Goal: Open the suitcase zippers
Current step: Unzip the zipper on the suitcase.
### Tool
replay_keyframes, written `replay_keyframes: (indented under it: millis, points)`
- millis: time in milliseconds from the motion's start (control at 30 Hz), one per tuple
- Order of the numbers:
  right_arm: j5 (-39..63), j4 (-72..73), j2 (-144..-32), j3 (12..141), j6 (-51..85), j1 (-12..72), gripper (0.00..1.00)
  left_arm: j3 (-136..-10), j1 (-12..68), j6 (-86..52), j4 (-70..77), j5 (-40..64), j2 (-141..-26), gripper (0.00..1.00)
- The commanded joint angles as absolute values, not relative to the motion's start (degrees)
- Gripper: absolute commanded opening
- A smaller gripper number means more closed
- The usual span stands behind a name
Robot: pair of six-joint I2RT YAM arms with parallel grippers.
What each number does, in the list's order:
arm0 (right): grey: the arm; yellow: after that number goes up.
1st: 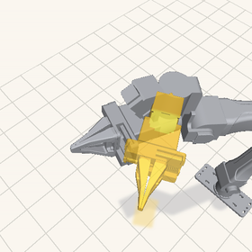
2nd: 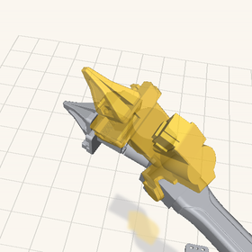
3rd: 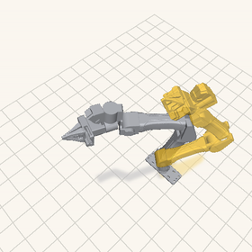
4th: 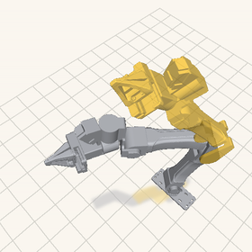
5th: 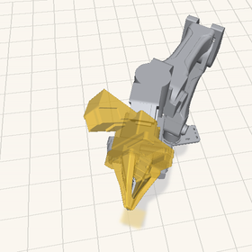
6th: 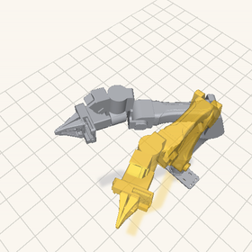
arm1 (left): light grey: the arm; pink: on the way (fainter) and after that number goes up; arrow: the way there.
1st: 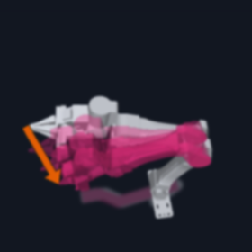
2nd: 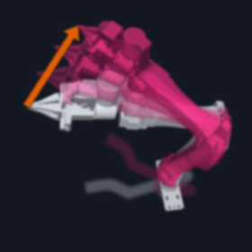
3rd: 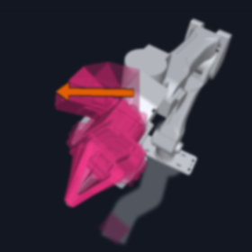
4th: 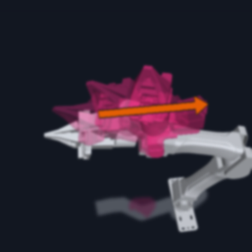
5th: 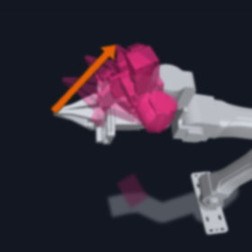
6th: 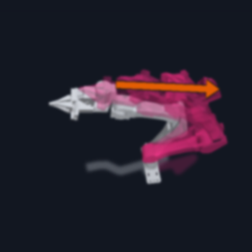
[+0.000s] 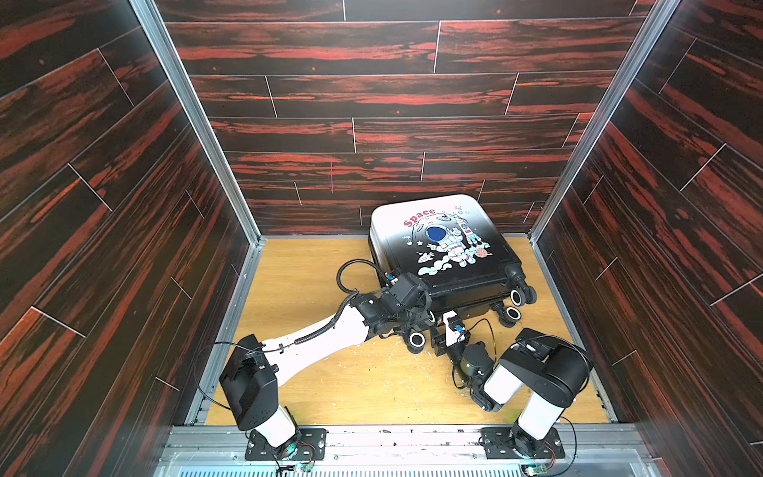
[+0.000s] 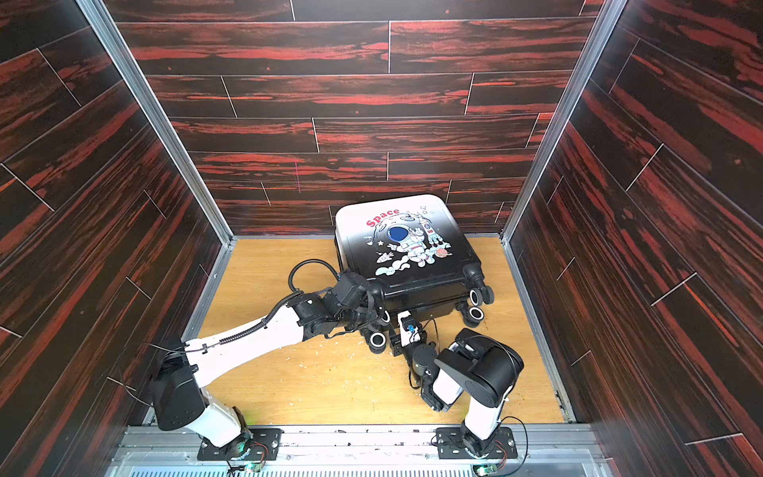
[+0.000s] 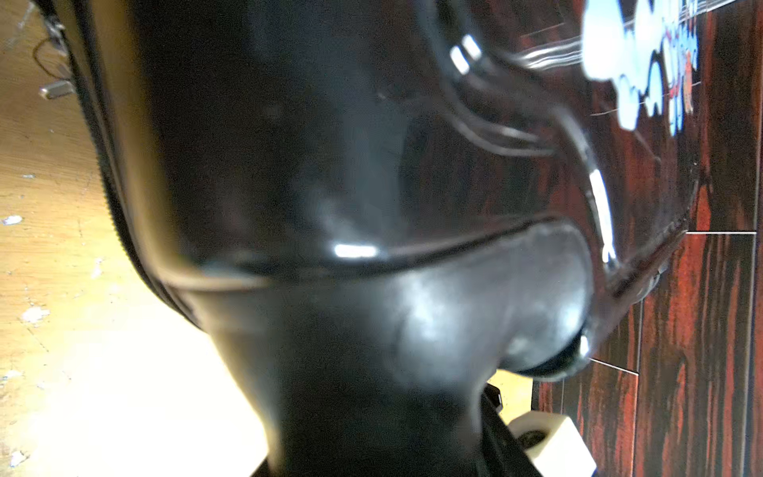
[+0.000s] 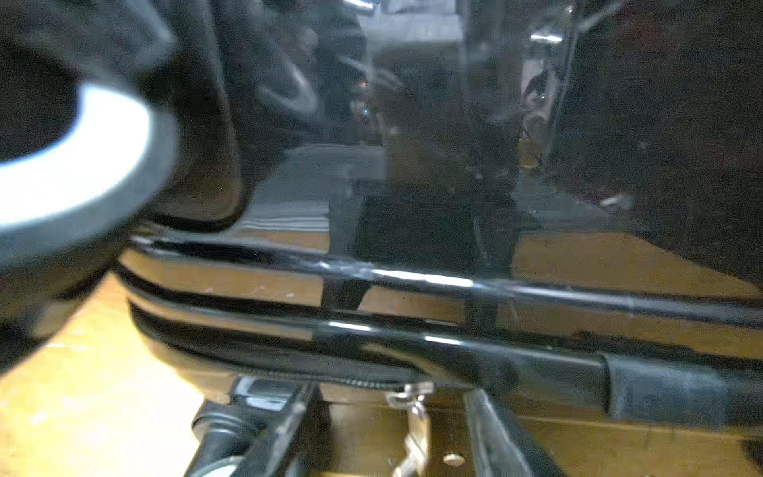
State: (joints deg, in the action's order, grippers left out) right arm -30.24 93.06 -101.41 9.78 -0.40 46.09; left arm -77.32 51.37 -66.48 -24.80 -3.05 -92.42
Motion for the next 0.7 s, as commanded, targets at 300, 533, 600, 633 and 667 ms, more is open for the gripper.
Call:
replay_keyframes:
  millis: [300, 533, 600, 633, 667]
  points:
    - [-28.4, 93.2, -101.9, 10.1, -0.5, 44.1, 0.0, -76.6, 51.0, -65.7, -18.8, -5.4, -85.8, 0.0]
    - [-31.8, 91.1, -96.4, 7.2, -2.7, 44.0, 0.0, -73.9, 49.0, -65.4, -21.4, -8.4, -81.8, 0.0]
    - [-34.4, 87.1, -93.4, 6.9, -3.3, 43.8, 0.0, -72.8, 47.9, -65.4, -22.6, -9.6, -79.8, 0.0]
    - [-35.7, 84.8, -91.9, 6.7, -3.4, 43.7, 0.0, -72.1, 47.1, -65.4, -23.3, -10.4, -78.6, 0.0]
    - [-36.7, 83.5, -90.8, 6.5, -2.9, 43.4, 0.0, -71.5, 46.5, -65.4, -24.0, -10.9, -77.6, 0.0]
